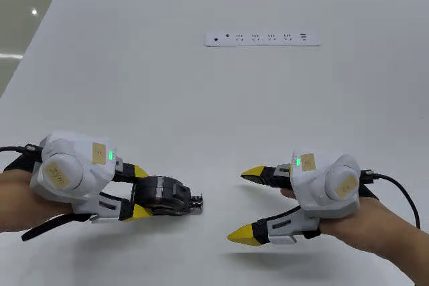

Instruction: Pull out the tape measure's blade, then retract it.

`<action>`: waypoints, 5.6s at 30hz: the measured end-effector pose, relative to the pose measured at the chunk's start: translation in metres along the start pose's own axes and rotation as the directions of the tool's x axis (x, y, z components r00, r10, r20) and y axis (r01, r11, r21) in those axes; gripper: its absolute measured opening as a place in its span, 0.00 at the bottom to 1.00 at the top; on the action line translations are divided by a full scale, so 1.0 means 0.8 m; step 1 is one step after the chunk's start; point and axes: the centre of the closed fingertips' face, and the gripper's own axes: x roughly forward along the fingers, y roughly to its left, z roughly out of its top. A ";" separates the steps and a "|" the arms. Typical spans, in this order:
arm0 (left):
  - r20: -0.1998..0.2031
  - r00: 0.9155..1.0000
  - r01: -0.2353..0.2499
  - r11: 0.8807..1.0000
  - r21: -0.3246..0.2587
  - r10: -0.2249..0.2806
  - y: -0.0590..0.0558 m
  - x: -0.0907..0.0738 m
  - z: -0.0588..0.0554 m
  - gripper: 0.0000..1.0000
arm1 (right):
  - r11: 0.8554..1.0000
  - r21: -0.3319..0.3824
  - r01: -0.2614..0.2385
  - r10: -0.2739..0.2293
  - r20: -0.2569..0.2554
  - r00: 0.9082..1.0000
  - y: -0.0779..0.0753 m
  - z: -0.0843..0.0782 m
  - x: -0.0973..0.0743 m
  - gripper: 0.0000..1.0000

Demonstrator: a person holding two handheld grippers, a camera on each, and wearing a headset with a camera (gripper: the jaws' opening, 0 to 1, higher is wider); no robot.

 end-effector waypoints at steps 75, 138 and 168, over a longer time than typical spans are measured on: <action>-0.003 1.000 0.016 1.000 0.014 -0.016 -0.001 0.000 -0.001 0.28 | 0.984 -0.141 -0.108 0.116 0.052 0.992 0.013 0.015 0.080 0.13; 0.024 1.000 0.002 1.000 -0.019 -0.001 0.001 0.001 0.000 0.28 | 0.975 -0.202 -0.092 0.064 -0.139 0.988 -0.023 -0.044 -0.048 0.12; 0.031 0.999 0.009 1.000 -0.023 -0.009 -0.001 0.005 0.005 0.28 | 0.982 -0.181 -0.055 0.012 -0.228 0.974 -0.047 -0.095 -0.125 0.11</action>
